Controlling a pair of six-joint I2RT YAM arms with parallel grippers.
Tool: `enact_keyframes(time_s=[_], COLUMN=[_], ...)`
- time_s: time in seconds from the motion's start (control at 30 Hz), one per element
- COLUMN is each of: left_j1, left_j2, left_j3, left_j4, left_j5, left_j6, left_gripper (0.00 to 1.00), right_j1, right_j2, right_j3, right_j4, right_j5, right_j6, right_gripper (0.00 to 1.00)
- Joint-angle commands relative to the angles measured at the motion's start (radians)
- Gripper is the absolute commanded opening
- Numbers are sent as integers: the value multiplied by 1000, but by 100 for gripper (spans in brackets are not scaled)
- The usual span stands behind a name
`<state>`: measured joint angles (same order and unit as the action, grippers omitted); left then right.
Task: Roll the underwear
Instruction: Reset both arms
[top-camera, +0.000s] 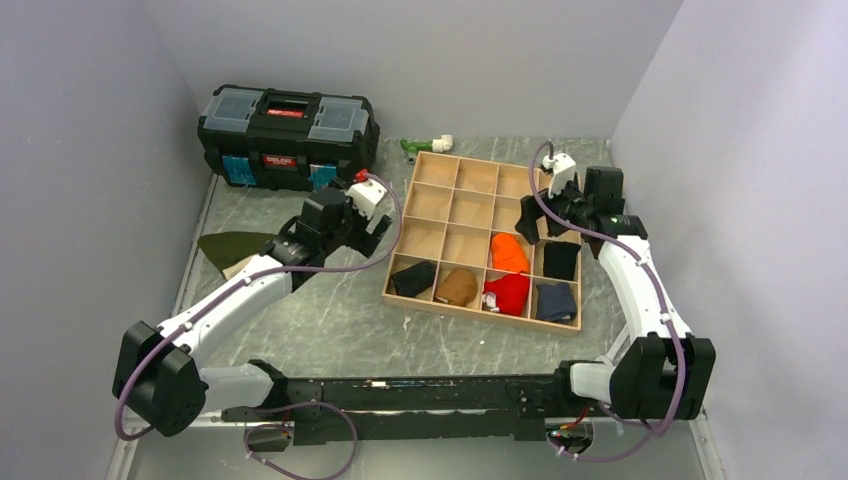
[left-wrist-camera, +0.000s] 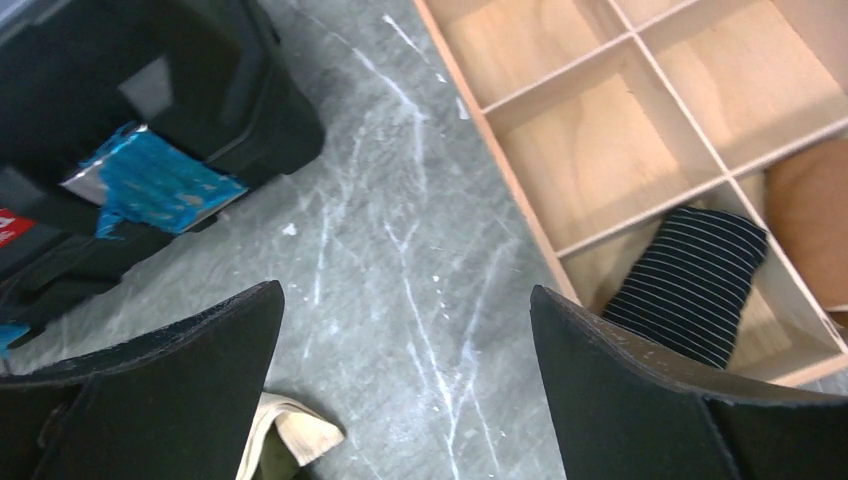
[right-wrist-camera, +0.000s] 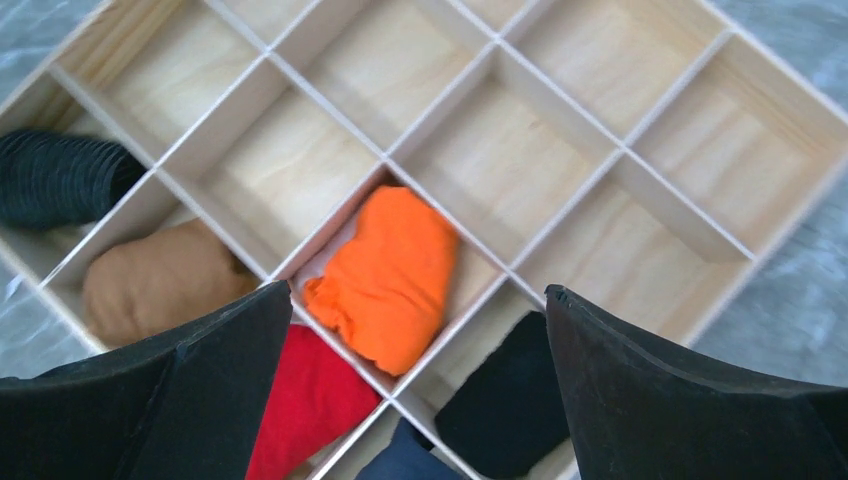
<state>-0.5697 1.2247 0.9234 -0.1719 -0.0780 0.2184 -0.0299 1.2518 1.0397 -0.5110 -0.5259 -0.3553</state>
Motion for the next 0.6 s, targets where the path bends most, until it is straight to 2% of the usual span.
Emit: enact_keyframes(time_s=[0.0,0.27,0.57], left_j1=[46,199,500], left_j2=[-33,-8,-25], left_j3=[1,7,48], left_j4=[85,80,6], left_j5=[-49,-57,129], left_j6=[-35,-68,-96], left_gripper=[100,99,99], right_j1=[-6,-11,-29], right_j2=[-63,-87,-126], right_j3=[-36,-93,-173], right_j4=[175,291,373], right_j5=[229,415,522], right_j6=[135,216,339], right_gripper=[100,100,100])
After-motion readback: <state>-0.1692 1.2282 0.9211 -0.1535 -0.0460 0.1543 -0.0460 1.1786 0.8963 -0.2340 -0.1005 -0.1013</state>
